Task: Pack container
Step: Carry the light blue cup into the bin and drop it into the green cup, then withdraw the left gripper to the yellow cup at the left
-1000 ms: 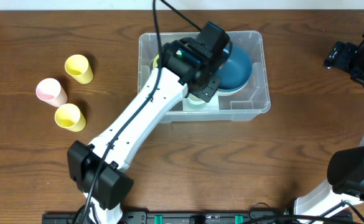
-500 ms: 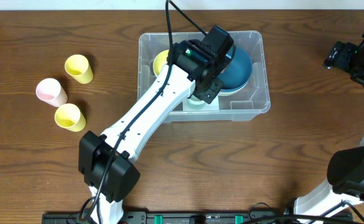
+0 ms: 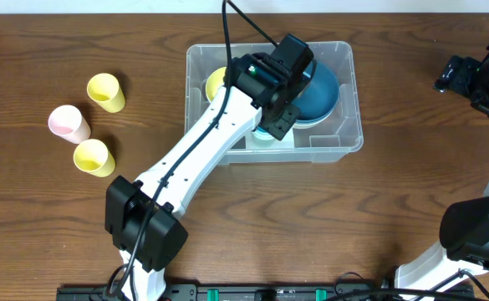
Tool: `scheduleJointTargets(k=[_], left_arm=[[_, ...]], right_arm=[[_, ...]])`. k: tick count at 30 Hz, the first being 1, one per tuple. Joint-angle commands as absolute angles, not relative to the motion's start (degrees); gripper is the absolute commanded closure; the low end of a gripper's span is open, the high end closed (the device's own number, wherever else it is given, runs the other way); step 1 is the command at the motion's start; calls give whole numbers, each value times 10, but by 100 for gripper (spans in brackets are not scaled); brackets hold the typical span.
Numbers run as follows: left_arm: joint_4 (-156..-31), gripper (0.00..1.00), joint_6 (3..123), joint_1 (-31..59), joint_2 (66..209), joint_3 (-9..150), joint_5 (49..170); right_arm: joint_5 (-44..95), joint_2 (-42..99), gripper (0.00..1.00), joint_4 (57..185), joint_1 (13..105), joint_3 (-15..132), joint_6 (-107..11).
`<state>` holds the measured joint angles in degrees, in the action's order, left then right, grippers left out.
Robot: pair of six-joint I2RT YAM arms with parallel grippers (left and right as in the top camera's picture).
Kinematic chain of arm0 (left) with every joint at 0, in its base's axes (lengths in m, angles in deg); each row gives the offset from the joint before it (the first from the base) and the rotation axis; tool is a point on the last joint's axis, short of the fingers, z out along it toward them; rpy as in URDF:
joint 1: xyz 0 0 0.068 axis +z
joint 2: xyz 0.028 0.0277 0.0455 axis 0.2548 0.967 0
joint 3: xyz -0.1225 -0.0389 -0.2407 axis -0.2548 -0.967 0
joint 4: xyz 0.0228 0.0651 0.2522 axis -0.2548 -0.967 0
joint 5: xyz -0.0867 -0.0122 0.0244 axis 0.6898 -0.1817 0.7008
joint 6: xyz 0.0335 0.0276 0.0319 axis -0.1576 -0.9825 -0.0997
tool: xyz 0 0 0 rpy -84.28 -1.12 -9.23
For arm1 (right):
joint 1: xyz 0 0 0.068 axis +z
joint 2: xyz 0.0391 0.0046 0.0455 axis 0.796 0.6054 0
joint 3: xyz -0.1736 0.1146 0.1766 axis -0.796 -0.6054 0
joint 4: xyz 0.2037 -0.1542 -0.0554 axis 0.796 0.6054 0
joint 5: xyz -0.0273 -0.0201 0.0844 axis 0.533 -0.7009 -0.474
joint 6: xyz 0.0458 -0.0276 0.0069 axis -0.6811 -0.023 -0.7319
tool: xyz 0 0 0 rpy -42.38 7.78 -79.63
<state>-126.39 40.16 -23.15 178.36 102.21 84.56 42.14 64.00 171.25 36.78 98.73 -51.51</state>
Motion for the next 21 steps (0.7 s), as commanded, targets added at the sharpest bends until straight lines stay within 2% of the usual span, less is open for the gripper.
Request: scheduleJointTargets(k=[1, 12, 21], left_arm=[[-1279, 42, 421, -209, 1767, 1046, 840], [-1347, 35, 449, -65, 1637, 1061, 841], [-1411, 32, 505, 87, 1659, 1035, 841]], right_arm=[[421, 641, 1, 1713, 365, 987, -523], [421, 641, 1, 1713, 365, 987, -523], [421, 641, 1, 1713, 365, 987, -523]])
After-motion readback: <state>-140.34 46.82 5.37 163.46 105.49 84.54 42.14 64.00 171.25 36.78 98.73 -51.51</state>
